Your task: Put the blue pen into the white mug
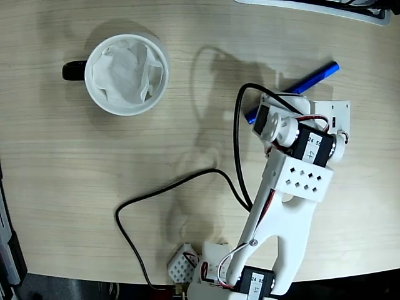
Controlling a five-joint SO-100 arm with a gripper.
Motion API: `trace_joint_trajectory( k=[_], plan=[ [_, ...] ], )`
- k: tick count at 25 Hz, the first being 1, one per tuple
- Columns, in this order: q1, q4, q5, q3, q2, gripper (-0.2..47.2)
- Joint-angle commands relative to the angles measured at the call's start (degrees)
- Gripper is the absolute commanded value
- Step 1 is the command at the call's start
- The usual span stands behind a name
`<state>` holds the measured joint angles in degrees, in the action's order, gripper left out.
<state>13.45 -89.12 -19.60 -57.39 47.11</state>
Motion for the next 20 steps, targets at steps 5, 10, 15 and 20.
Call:
trace_joint_trajectory(
  k=[5, 10, 15, 20],
  plan=[
    [0.44, -0.09, -0.18, 1.93, 1.76, 7.2],
    [0.7, -0.09, -0.18, 1.85, 2.2, 8.9],
    [0.62, -0.09, -0.18, 1.85, 1.93, 6.5],
    [0.35, -0.18, 0.09, 1.85, 2.2, 3.9]
  ],
)
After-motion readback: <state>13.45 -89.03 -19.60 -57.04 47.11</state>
